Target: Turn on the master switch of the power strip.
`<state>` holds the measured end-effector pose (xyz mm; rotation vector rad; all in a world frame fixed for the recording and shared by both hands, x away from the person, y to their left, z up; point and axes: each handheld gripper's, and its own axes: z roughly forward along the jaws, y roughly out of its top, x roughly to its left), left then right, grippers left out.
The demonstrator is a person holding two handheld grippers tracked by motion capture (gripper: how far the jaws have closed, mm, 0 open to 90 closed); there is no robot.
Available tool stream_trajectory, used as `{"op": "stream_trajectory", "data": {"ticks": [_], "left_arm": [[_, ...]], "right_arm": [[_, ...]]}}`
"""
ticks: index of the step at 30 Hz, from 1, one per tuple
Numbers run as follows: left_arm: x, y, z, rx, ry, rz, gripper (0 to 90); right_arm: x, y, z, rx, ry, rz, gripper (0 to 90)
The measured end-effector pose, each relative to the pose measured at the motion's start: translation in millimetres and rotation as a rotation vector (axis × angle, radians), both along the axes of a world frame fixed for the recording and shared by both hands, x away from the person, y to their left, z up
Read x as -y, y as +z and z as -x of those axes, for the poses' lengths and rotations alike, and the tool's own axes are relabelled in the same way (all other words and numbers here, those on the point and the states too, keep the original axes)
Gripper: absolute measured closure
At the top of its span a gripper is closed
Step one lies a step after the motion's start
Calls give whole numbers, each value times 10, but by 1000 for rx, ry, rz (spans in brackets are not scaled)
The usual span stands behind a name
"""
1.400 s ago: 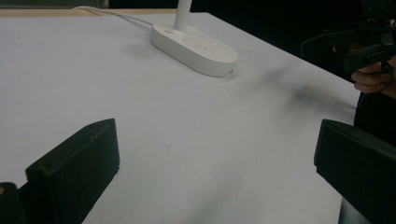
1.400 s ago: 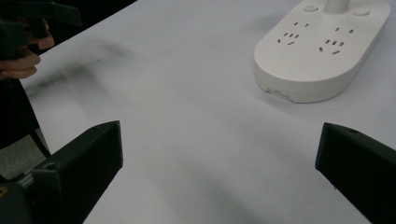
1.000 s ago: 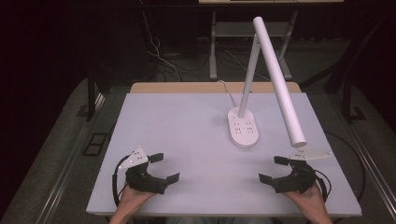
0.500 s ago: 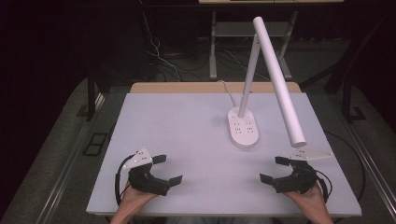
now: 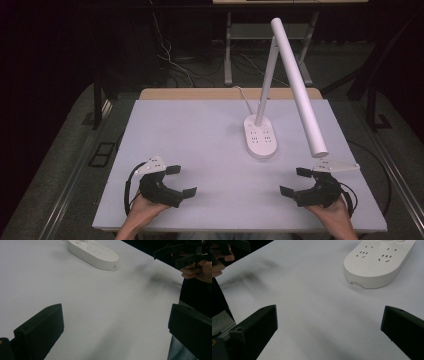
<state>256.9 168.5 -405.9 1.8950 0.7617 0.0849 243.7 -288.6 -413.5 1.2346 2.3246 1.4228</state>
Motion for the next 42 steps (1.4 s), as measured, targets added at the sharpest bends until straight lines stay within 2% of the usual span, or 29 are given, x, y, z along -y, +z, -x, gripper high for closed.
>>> {"op": "stream_trajectory", "data": {"ticks": [3,10,22,24,28,36,41,42], "left_arm": [[21,9,-31,-15,-16,-21,0],[91,38,-85,-16,-37,-55,0],[191,170,-236,-16,-52,-77,0],[207,216,-271,-21,-60,-65,0],[232,274,-303,-19,-69,-67,0],[343,398,-426,-5,-95,-114,0],[376,459,-483,-5,-103,-113,0],[392,483,-517,-4,-110,-124,0]], "right_arm": [[1,1,0,0,0,3,2],[-1,-4,4,-4,-2,2,2],[9,-12,-3,4,-5,8,2],[10,-12,-5,6,-9,8,2],[16,-12,-11,4,-9,6,2],[12,-11,-9,8,-10,10,2],[8,-11,-8,11,-8,9,2],[2,-8,-4,7,-9,7,2]]}}
